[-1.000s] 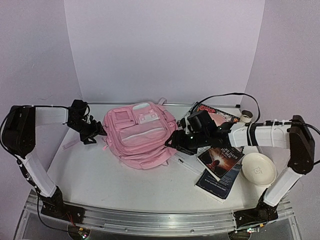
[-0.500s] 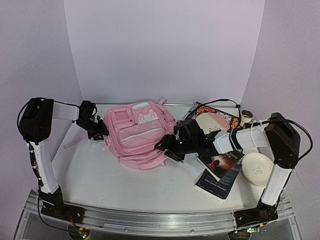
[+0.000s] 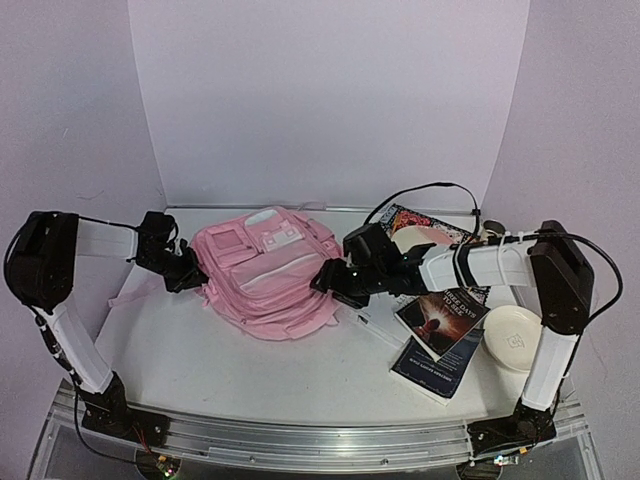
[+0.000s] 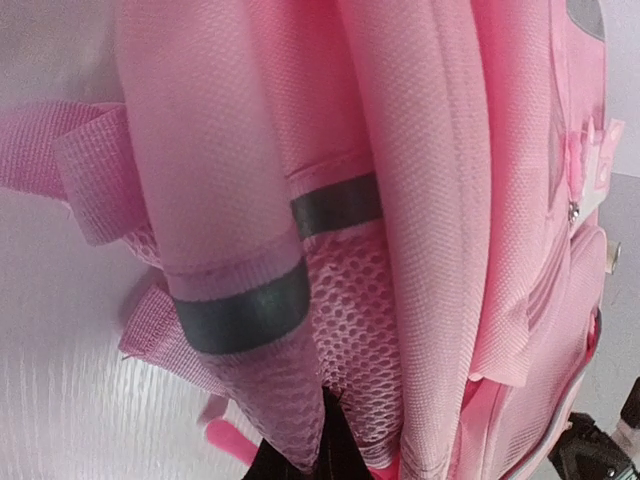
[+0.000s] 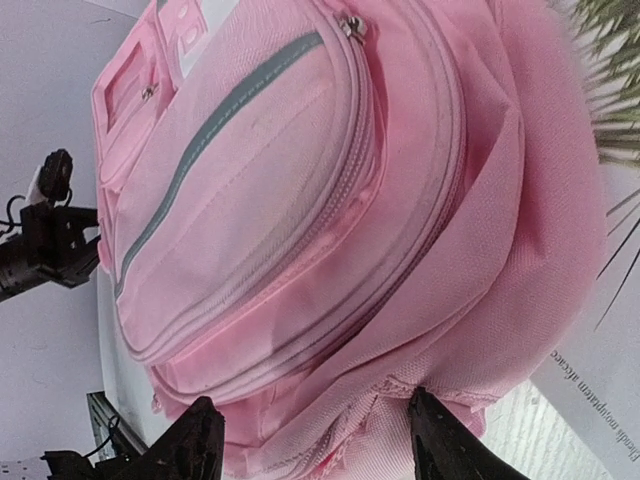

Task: Pack the student bag
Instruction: Pick up the student bag from the center of the board, then adjust the student bag at the center of the board.

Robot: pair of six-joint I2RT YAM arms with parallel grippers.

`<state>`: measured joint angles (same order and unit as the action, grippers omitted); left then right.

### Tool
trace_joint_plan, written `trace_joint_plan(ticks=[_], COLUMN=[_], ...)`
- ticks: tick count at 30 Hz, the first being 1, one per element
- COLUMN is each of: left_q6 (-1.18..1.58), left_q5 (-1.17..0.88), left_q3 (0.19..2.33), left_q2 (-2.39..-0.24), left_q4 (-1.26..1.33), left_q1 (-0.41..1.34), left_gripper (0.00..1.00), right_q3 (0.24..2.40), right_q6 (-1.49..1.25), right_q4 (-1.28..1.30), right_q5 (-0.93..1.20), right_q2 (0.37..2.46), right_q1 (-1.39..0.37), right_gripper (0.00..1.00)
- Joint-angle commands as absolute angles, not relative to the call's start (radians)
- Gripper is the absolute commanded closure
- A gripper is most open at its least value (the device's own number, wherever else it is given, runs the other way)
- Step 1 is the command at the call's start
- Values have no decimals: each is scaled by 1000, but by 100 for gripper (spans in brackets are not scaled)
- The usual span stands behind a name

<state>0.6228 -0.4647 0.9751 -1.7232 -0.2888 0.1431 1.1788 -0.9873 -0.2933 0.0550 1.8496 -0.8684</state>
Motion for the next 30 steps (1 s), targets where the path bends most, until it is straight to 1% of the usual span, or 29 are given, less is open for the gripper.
trace_joint_plan(ticks=[1, 9, 13, 17, 24, 30], left_q6=[724, 888, 992, 1072, 1101, 1084], left_q5=[-591, -549, -466, -439, -422, -437], left_q3=[898, 837, 810, 804, 809, 787], left_q2=[-1539, -1329, -1195, -1138, -1100, -1084], left_q4=[-293, -290, -290, -289, -290, -295], left_q1=[190, 349, 354, 357, 364, 365], left_gripper=[100, 100, 100, 100, 100, 100], right_q3=[1338, 1501, 1528, 1527, 1450, 1205], right_q6=[-802, -620, -574, -528, -545, -808], right_q4=[-235, -140, -89, -34, -12, -2], right_q5=[27, 53, 99, 33, -94, -212], right_q2=[1860, 1907, 1881, 1824, 1731, 1576], right_q1=[-824, -786, -799, -873, -1024, -1029], right_gripper=[37, 37, 36, 36, 36, 33])
